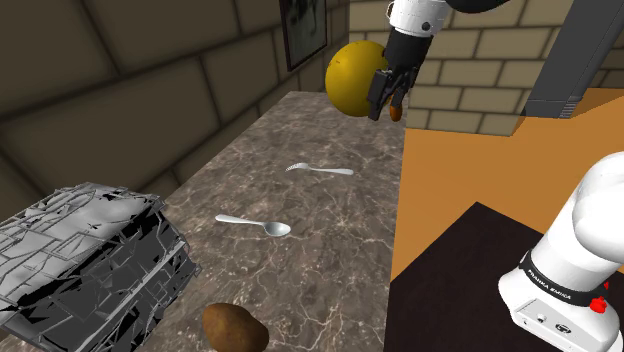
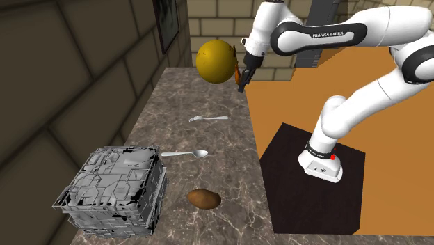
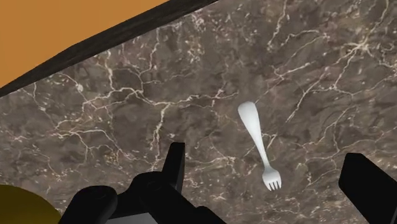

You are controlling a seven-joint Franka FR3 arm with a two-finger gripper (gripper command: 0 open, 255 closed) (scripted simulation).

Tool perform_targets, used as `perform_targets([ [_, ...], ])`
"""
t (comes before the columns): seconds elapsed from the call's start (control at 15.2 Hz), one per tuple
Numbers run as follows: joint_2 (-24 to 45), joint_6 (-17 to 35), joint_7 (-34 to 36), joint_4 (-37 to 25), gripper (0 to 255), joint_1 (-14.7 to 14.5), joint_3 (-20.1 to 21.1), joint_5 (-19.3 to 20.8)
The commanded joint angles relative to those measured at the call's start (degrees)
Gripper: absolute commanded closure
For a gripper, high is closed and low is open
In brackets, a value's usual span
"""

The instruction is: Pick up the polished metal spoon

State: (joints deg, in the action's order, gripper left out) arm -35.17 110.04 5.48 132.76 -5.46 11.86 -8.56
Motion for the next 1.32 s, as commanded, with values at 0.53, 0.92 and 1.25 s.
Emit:
perform_targets([
  [0.53, 16.08, 11.43, 6.41, -5.95, 0, -2.28, 9.15, -0.39],
  [0.92, 27.04, 16.77, 11.49, -11.84, 0, -3.26, 14.28, 3.18],
  [1.25, 37.14, 19.78, 16.8, -18.42, 0, -4.99, 17.48, 8.84],
])
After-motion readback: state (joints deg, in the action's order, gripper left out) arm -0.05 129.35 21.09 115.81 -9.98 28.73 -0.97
